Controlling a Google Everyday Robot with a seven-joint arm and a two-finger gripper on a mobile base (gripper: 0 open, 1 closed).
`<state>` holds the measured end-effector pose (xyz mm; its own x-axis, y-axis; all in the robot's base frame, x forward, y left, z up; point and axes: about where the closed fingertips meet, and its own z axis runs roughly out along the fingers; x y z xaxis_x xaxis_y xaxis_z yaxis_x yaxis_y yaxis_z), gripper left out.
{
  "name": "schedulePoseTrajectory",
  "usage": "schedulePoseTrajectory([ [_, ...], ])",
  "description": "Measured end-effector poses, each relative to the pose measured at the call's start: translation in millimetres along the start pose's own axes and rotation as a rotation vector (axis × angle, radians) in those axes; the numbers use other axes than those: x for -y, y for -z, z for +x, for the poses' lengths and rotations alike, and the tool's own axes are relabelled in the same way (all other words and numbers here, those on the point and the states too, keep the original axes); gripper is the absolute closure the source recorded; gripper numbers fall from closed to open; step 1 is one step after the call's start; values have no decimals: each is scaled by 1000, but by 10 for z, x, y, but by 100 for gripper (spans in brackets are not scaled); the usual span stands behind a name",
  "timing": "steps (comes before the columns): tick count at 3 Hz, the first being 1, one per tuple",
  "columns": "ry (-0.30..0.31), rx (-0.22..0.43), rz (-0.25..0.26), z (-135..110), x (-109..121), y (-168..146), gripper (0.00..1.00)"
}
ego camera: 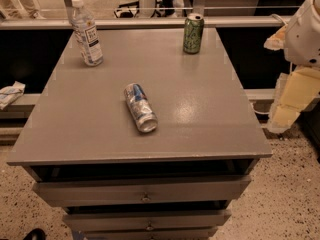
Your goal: Pick redbull can
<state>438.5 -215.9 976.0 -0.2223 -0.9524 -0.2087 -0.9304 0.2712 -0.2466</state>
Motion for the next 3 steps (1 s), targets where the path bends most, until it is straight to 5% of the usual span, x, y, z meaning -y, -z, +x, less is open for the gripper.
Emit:
schedulePoseTrajectory([
  [1, -8, 10, 9, -46, 4, -19, 0],
  [2, -48, 34, -30, -329, 69, -419, 0],
  [3, -177, 83, -96, -635, 212, -915, 0],
])
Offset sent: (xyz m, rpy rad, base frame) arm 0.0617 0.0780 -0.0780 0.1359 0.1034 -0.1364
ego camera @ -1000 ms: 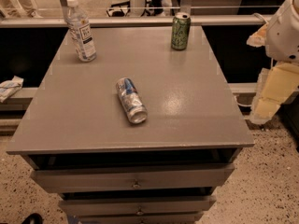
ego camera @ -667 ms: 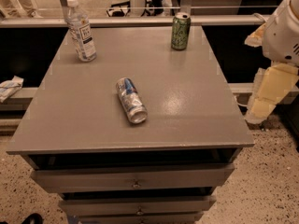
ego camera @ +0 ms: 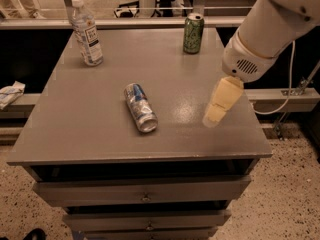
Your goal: Pick redbull can
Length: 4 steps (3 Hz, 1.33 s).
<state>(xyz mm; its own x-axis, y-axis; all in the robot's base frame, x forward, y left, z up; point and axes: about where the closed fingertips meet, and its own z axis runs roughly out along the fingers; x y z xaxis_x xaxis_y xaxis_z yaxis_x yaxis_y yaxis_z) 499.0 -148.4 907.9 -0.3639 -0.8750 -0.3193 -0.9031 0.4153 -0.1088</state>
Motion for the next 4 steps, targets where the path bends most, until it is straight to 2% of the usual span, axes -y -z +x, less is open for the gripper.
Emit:
schedulePoseTrajectory([
  [1, -118, 41, -38, -278, 105, -362, 0],
  [2, -226, 83, -55, -532, 184, -565, 0],
  [3, -300, 122, -81, -806, 207, -614, 0],
  [4, -362, 147, -122, -1156, 111, -654, 0],
])
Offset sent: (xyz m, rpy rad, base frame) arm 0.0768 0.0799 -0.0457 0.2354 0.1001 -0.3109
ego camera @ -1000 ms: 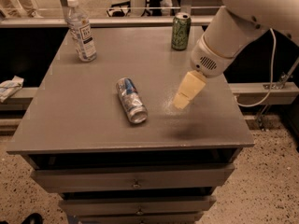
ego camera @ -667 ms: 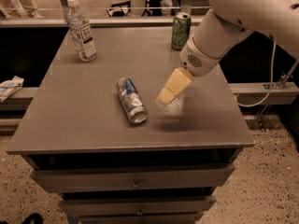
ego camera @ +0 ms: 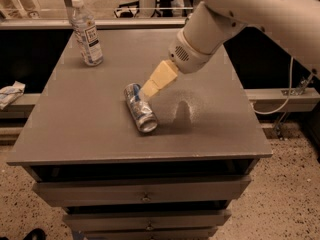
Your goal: Pick redbull can
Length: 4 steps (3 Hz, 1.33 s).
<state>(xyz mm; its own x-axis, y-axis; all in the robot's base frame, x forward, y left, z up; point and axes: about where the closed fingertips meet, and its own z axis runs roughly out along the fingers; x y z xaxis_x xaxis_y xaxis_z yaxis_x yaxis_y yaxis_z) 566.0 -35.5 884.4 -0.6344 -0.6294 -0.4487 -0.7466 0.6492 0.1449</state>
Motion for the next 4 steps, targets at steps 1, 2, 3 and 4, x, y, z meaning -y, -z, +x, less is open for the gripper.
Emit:
schedulePoseTrajectory([
  [1, -38, -7, -5, -91, -217, -222, 0],
  [2, -47, -27, 28, -112, -341, -392, 0],
  [3, -49, -28, 55, -85, -454, -573, 4],
  [4, -37, -14, 86, -92, -466, -625, 34],
])
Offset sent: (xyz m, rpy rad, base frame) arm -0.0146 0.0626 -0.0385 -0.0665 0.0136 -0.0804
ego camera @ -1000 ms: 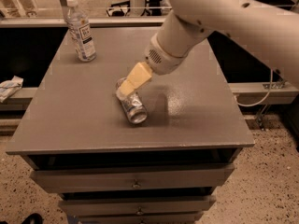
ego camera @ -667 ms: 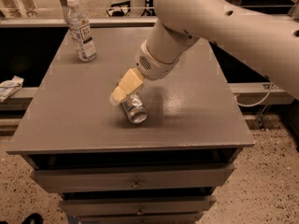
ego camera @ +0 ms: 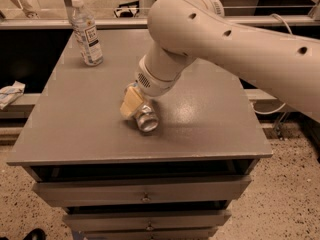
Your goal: Pick redbull can
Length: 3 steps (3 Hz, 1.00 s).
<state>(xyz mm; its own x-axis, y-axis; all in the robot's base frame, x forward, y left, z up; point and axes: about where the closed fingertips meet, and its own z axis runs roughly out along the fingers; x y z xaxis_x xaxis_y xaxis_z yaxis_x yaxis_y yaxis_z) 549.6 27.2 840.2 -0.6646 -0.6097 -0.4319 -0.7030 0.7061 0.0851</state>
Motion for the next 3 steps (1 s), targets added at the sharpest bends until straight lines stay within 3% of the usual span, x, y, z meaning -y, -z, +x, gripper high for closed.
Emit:
schedulePoseTrajectory([
  [1, 17, 20, 20, -55, 25, 34, 58],
  [2, 20, 70, -9, -140, 120, 121, 81],
  [3, 89, 196, -119, -232, 303, 459, 100],
])
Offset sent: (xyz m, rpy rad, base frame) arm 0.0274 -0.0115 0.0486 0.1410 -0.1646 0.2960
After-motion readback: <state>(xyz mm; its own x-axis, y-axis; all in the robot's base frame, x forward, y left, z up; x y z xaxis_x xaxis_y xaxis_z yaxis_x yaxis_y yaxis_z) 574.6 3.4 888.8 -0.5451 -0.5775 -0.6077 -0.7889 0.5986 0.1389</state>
